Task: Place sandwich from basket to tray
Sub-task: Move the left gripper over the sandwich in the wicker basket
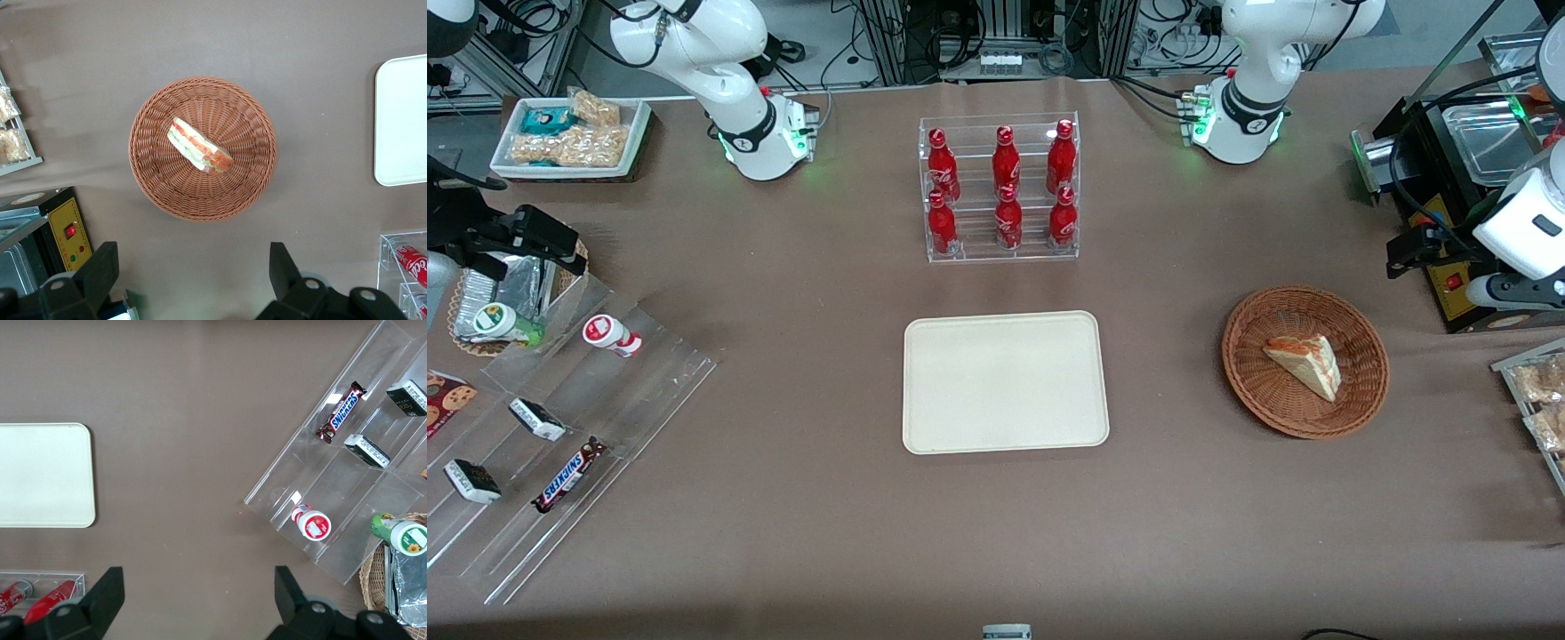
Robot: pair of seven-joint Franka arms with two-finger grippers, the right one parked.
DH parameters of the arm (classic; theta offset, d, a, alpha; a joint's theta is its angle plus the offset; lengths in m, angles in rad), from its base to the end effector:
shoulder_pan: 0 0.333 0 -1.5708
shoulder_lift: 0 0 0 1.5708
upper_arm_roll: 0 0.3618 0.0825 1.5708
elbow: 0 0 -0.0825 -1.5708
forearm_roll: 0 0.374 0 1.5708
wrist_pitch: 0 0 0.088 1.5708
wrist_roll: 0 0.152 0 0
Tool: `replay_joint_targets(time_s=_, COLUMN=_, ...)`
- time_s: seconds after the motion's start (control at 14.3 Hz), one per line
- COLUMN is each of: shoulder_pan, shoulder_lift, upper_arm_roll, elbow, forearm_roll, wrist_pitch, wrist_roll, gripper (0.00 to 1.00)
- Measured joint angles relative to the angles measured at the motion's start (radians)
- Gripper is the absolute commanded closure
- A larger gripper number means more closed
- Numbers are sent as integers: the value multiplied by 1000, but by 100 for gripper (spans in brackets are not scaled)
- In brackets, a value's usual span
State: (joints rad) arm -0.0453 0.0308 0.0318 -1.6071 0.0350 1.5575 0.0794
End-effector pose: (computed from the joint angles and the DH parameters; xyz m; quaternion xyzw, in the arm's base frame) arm 0.5478 -0.0023 0.5909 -0.9979 0.0468 0.0407 0.0167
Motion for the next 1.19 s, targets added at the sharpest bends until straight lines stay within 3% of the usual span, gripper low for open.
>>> replay_joint_targets(time_s=0.7, shoulder_pan=6, shoulder_lift=5, upper_arm_roll=4, elbow=-4, forearm_roll=1, wrist_pitch=-21, wrist_roll=0, gripper=0)
replay_joint_targets(time_s=1.19, shoulder_pan=30, shoulder_lift=65, upper_arm_roll=12, elbow=-155, forearm_roll=17, wrist_pitch=61, wrist_roll=0, gripper=0)
